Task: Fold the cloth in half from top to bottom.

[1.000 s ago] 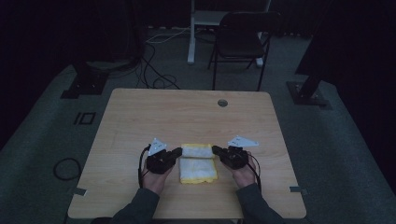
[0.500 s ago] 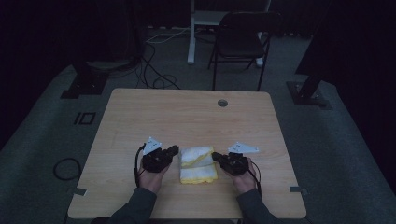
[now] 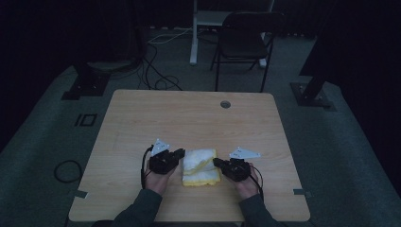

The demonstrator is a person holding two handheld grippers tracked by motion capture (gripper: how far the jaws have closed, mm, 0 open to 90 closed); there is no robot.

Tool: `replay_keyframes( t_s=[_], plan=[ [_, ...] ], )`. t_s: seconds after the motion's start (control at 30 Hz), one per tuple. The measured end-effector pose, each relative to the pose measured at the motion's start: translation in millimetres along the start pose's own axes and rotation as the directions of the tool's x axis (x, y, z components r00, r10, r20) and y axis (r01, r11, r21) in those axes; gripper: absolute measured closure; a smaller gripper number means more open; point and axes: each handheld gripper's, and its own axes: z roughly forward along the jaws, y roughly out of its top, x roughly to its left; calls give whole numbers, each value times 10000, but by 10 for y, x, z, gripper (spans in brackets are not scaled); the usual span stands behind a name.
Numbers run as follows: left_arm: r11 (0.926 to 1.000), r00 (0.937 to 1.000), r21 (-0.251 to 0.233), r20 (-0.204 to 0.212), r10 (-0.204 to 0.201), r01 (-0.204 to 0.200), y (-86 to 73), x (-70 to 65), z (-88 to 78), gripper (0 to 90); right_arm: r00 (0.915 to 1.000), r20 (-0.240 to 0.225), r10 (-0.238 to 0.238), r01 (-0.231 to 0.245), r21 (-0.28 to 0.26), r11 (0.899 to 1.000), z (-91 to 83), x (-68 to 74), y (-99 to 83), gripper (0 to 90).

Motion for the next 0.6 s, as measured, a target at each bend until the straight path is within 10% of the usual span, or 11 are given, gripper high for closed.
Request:
replay_keyframes(
  t_s=[0.6],
  plan=[
    [9935,9991,1053,-16,428,-424,-181,-38,268,830,9996,-233,-160,160,17,9999,-42,13,-44,750]
  ],
)
